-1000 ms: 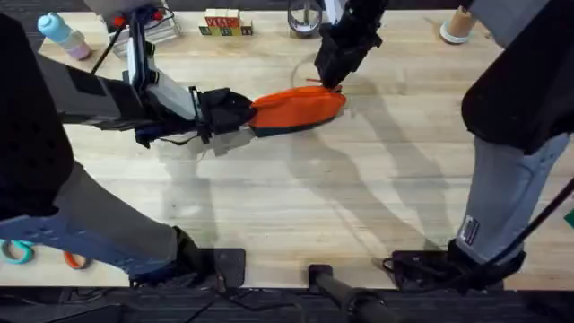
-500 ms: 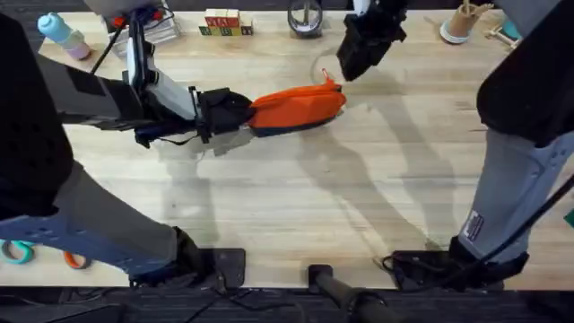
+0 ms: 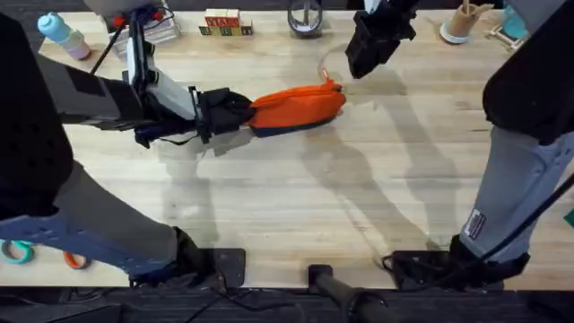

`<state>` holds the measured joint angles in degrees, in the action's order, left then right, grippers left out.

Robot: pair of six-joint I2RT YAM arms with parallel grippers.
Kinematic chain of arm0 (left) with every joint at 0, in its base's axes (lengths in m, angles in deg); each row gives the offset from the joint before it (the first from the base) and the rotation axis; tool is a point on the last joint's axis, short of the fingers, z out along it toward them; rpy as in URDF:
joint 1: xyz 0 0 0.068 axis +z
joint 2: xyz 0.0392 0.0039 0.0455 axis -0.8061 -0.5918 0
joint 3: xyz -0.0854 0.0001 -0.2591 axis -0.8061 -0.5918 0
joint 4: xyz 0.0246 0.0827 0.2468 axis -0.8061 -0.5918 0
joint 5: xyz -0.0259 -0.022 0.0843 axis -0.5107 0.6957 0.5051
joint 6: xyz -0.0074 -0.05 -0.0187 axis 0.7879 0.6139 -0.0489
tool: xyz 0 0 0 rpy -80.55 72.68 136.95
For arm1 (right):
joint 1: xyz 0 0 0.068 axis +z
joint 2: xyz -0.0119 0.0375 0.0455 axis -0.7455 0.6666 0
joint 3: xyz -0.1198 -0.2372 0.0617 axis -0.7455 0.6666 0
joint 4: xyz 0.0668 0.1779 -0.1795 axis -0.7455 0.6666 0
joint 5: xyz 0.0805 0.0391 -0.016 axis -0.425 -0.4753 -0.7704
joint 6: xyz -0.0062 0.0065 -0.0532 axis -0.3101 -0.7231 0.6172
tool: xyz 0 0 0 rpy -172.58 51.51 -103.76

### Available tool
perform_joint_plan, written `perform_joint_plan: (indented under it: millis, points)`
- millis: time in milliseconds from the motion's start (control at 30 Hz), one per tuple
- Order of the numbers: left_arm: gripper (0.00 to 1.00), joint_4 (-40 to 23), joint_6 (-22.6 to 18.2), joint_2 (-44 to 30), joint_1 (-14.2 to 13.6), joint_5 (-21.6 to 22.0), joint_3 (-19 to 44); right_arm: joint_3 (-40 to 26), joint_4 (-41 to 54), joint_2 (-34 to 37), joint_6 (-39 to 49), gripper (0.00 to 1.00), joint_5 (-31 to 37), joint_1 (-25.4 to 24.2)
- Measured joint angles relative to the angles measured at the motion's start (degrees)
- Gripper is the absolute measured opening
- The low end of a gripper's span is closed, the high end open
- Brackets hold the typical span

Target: Unzip the bag, pick up the pens from the table one at a time and place them inside, then zip the bag closed.

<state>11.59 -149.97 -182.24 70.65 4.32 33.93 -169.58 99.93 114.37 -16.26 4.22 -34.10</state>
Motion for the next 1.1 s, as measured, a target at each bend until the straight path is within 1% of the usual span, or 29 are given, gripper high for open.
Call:
perform_joint_plan:
  millis: [400, 433, 467, 567, 600, 667, 800, 1100]
  points:
    - [0.042, 0.0, 0.0, 0.0, 0.0, 0.0, 0.0, 0.0, 0.2, 0.0, 0.0, 0.032, 0.0, 0.0]
    - [0.042, 0.0, 0.0, 0.0, 0.0, 0.0, 0.0, 0.0, 0.2, -0.9, 0.0, 0.062, 0.0, 0.0]
    - [0.042, 0.0, 0.0, 0.0, 0.0, 0.0, 0.0, 0.0, 0.2, -3.7, 0.0, 0.456, 0.0, 0.0]
    - [0.042, 0.0, 0.0, 0.0, 0.0, 0.0, 0.0, 0.0, 0.4, -7.8, 0.0, 0.901, 0.0, 0.0]
    - [0.042, 0.0, 0.0, 0.0, 0.0, 0.0, 0.0, 0.0, 0.4, -9.0, 0.2, 0.972, 0.0, 0.0]
    - [0.042, 0.0, 0.0, 0.0, 0.0, 0.0, 0.0, -0.1, 0.5, -11.1, 0.2, 0.995, 0.0, 0.0]
    - [0.042, 0.0, 0.0, 0.0, 0.0, 0.0, 0.0, -0.2, 0.7, -13.5, 0.2, 0.996, 0.0, 0.0]
    - [0.042, 0.0, 0.0, 0.0, 0.0, 0.0, 0.0, -0.2, 2.2, -14.2, 0.3, 0.996, -0.4, 0.2]
